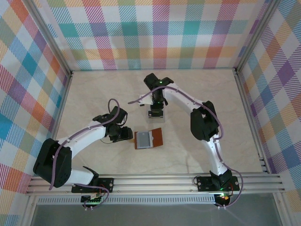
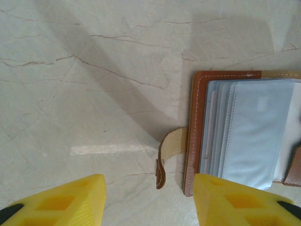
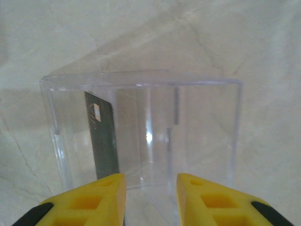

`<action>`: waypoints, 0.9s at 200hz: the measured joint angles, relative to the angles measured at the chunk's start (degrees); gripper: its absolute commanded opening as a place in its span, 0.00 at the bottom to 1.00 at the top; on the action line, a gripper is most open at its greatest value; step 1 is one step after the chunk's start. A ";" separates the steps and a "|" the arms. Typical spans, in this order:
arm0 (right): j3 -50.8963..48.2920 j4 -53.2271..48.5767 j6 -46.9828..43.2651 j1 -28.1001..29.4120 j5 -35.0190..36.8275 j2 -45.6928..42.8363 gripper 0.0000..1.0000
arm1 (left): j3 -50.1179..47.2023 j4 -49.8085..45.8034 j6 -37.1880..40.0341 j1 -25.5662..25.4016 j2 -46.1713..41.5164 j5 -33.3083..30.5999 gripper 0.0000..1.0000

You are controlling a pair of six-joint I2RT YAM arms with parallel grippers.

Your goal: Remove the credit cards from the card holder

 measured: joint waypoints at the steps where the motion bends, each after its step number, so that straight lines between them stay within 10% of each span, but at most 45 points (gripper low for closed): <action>1: -0.04 0.09 -0.02 0.00 0.13 -0.13 0.35 | 0.02 0.02 0.00 0.00 0.00 0.00 0.52; 180: -10.54 11.58 0.79 0.00 2.23 -2.58 0.53 | 1.77 1.29 -0.04 0.09 1.81 2.12 0.51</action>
